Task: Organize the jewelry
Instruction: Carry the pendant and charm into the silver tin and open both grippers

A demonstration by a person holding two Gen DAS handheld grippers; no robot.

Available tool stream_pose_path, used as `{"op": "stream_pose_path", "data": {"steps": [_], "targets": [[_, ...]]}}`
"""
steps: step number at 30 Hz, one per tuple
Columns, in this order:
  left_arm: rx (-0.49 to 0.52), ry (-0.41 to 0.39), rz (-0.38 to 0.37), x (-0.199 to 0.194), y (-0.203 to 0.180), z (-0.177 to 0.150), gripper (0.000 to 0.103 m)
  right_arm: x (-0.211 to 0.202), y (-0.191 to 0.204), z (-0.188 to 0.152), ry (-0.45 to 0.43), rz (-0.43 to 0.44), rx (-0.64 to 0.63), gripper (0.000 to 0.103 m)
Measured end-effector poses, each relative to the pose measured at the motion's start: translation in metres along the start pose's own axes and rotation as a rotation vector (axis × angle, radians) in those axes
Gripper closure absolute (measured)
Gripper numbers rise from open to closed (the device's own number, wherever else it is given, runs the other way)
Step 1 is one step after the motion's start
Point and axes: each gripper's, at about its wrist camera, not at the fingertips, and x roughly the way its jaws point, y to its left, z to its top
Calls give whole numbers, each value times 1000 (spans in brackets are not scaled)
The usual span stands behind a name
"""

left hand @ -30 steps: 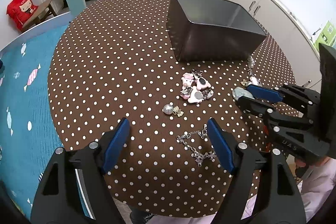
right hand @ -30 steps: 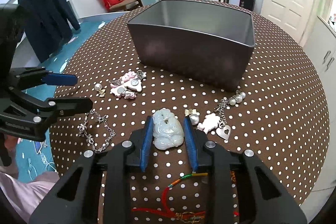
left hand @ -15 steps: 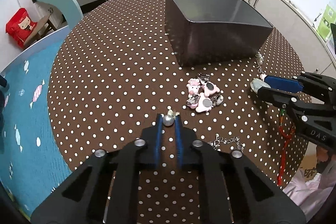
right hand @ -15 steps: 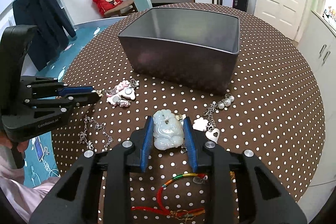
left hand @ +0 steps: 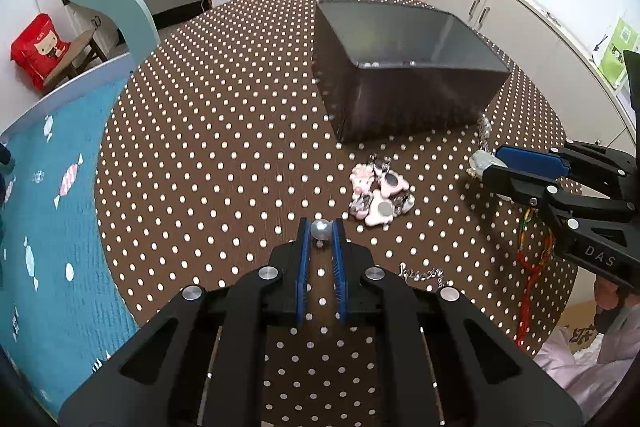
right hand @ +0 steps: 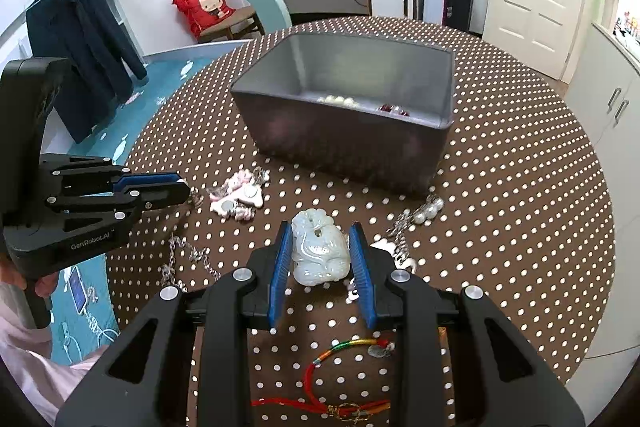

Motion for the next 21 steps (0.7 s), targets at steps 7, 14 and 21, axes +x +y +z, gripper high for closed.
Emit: {"op": "stream_pose_path", "data": {"steps": [7,14,21], "targets": [[36,-64,-10,-19,-11,23,92,-17,-5,14,-49,-15,-4,75],[75,-164,-37,-37,-28,60,92,-32,-10,42,-111,-58,-35,75],[79,-210,-59,-37,-37,96,92,-23,-26,67,-125,-80,-16,75]]}}
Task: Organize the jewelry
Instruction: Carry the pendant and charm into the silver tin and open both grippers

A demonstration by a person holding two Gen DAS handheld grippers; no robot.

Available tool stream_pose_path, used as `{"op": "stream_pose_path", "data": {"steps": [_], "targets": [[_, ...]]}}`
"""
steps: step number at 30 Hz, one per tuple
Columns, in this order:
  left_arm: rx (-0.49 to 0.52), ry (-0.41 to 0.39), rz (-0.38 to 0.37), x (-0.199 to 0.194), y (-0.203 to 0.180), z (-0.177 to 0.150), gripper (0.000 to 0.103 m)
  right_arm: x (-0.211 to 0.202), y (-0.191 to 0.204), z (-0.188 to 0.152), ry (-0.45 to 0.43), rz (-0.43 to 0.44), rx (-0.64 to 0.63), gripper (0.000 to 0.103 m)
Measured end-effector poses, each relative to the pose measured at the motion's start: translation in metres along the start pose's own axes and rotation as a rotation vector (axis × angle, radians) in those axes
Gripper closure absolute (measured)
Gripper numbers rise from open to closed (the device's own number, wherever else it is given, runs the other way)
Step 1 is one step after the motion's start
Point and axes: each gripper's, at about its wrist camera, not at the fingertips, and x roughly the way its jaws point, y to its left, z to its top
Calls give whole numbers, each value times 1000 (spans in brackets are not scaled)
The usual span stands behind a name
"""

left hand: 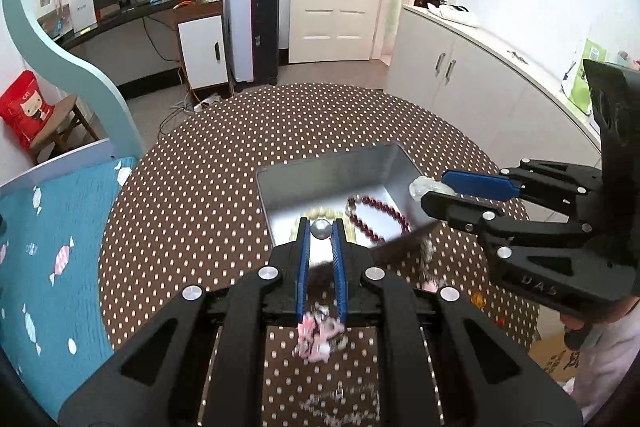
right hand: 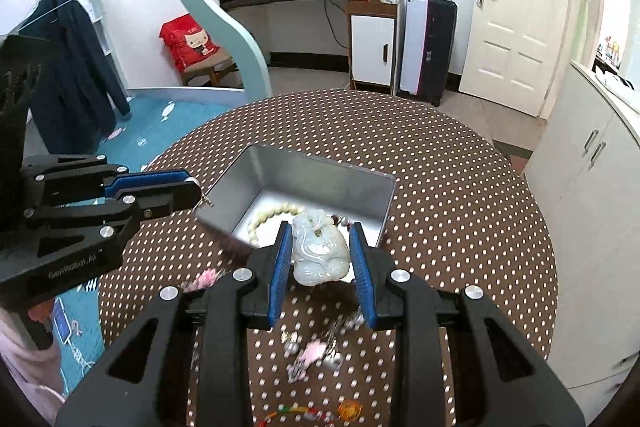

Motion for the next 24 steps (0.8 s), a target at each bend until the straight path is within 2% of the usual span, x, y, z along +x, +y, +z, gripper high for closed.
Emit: {"op": "stream_pose_path", "data": {"steps": [5,7,14,15,17,18,19,21,24], "targets": [[-11,33,20,24,4,13,92,20,-9,10,30,-5,32,75],[-17,54,18,35,7,15,92,25,-9,14,36,-1,32,79],[-27,93,1,58,10,15,91,27,-7,25,44,12,20,78],[-24,94,2,60,9,16,91,25,-8,25,41,12,26,78],[-20,97,4,62,9,18,90,20,-13,26,27,-10,32,64],[-20,100,4,63,8,17,81,17,-15,25,19,-31,33,51],[-21,102,6,63,7,17,64,13,-16,24,13,-56,28,45],[-25,102,5,62,6,15,49,10,-18,20,16,-82,29,42],[-28,100,-2,60,2,12,49,9,-23,16,22,-95,47,39]]}}
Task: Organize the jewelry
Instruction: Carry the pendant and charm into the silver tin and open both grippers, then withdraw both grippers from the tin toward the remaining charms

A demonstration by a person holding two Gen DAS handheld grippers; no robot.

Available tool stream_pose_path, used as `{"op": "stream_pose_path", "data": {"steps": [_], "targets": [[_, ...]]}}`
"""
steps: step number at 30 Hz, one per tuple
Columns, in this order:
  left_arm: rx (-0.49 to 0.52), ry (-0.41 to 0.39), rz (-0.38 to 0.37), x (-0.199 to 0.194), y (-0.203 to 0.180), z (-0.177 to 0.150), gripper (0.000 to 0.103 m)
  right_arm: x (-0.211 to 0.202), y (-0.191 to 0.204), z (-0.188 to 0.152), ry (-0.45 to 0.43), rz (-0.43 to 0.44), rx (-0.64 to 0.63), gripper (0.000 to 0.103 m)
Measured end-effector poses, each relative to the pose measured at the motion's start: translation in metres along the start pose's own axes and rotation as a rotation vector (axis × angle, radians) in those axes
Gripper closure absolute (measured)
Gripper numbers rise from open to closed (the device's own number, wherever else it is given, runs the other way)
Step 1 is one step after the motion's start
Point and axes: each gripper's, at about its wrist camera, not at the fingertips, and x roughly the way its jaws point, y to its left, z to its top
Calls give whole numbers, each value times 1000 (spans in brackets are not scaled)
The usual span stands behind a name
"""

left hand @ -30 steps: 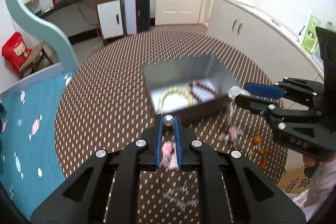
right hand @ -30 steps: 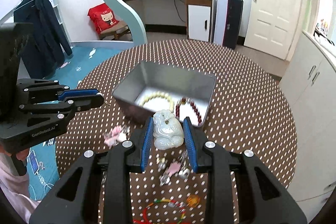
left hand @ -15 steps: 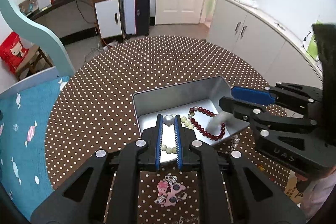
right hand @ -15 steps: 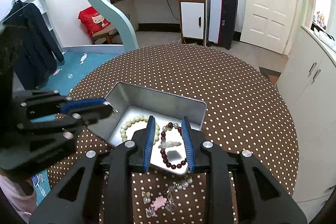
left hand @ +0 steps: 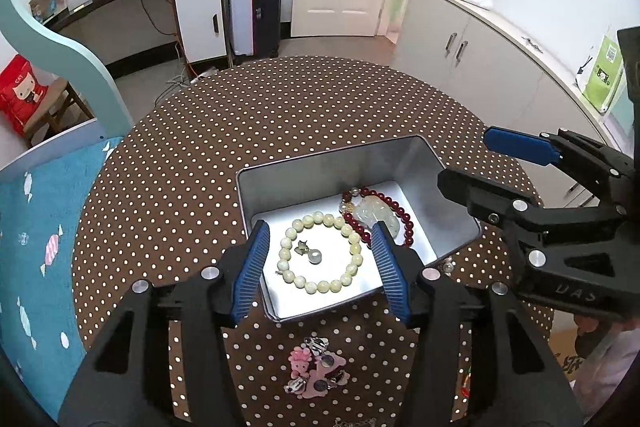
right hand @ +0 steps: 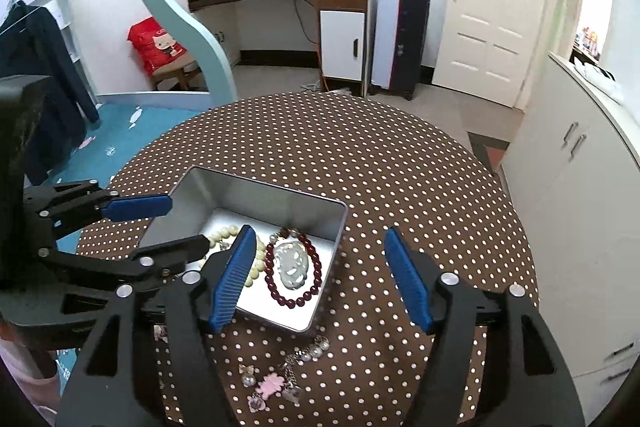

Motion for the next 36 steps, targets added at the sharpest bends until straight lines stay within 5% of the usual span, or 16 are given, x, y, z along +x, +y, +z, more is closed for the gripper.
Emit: {"op": "stream_pose_path", "data": {"steps": [12,18,25,33,36], "targets": [[3,-14,7,-16,-6,-9,49,-14,-4,-10,10,3,24,38],[2,-25,19,-31,-6,-18,39,-26,-7,-18,-4,-11,40,30],[-6,8,10,-44,-4,-48,29,-31,-14,-45,38,-30,122,8],[-8,28,-119,-52,-7,-95,29,-36,-13,-79,92,-40,173,8],[2,42,-112,-47,-10,-105,34,-35,-10,-86,112,-42,184,8]]}}
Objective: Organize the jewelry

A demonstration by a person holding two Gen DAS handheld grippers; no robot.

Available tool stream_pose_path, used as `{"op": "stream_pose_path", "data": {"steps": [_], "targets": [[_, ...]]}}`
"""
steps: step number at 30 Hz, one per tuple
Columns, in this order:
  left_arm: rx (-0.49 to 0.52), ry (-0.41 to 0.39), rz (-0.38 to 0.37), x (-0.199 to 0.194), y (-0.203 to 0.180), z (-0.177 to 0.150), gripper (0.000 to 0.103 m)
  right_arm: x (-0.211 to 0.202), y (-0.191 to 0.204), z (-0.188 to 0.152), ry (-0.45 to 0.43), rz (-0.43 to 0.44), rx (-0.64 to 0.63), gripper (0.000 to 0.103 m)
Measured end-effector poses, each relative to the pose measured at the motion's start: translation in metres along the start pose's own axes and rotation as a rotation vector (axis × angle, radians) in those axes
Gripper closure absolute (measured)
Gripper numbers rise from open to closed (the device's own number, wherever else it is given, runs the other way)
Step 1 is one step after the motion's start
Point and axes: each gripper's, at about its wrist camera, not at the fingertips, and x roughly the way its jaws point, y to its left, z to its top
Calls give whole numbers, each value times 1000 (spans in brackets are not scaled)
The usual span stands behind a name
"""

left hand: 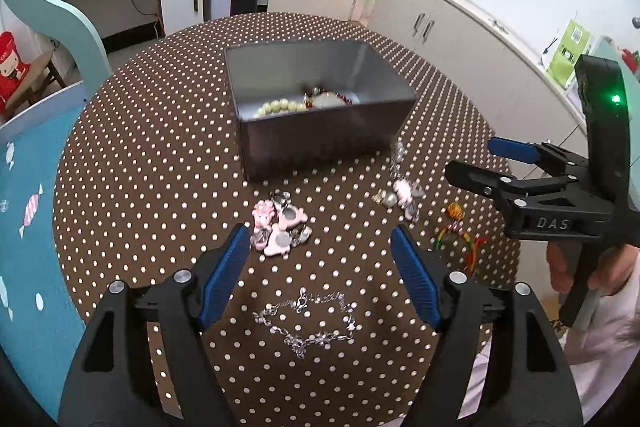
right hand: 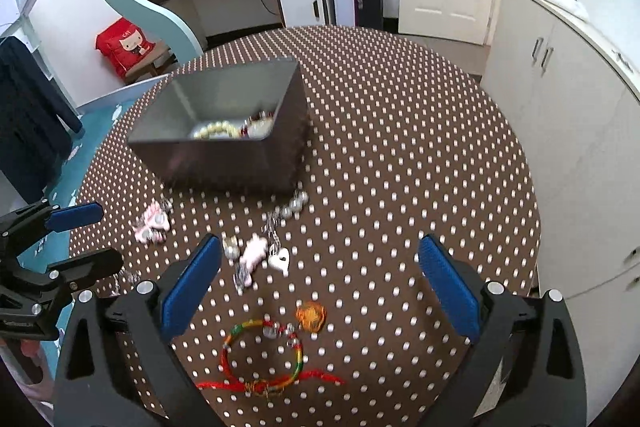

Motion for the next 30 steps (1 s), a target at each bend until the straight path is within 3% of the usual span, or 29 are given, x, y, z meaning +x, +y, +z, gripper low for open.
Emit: {"op": "stream_pose_path", "data": {"steps": [5,10,21,23,27,30], "targets": [[25,14,-7,11,-6,-7,44,9,-1,-12,27,27,33,8],[27,28,-8,21,-8,-11,45,15,-4,-18,48,33,55,8],[9,66,71,44,-2,-11,48,20,-15,-22,72,39,87,8],[4,65,78,45,-2,-10,52,19,-14,-23,72,39,83,8],[12,65,99,46,-1,-8,75,18,-12,-22,66,40,72,8],[24,60,106,45,-2,-10,77,14,-6,-21,48,46,50,8]]}}
